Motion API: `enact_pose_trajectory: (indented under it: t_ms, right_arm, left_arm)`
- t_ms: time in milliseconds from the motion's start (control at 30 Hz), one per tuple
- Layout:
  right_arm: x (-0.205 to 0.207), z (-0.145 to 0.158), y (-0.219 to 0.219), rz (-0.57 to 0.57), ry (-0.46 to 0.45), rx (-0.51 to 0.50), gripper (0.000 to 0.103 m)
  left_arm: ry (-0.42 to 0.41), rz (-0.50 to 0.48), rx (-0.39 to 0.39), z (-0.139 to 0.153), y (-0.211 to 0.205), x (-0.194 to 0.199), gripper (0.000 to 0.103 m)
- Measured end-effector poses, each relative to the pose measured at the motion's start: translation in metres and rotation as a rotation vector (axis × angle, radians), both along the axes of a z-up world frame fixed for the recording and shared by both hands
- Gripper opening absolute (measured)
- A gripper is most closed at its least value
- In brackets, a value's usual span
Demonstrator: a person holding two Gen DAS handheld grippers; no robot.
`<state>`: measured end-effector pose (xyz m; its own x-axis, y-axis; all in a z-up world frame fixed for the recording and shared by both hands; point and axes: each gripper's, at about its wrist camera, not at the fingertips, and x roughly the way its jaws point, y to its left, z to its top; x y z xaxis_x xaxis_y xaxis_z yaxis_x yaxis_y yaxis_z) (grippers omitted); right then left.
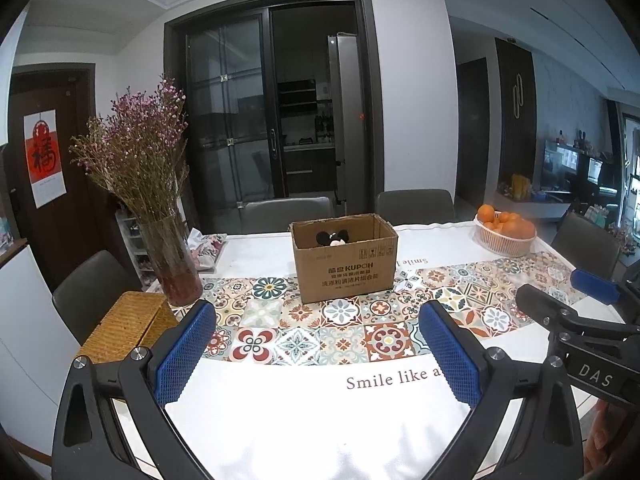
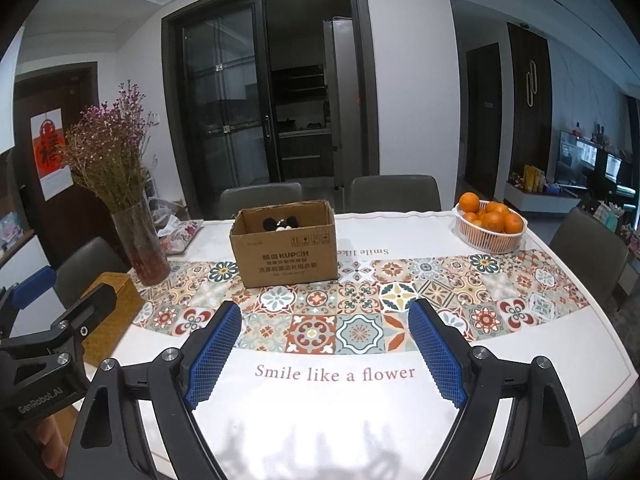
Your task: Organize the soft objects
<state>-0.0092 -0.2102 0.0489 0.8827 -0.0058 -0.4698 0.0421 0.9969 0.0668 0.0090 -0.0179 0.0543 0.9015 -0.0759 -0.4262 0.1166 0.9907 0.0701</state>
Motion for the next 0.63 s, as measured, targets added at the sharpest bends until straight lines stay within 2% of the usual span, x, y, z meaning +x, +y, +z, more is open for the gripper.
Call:
enact_pose_trajectory:
  t_ms: [633]
  right_arm:
    - [-0.0037,-0.0044,-0.0042,-0.022,0.013,0.007,0.087]
  left_arm:
    - [-0.007,-0.006,0.011,-0.0024,-0.0051,-0.0029,0.103]
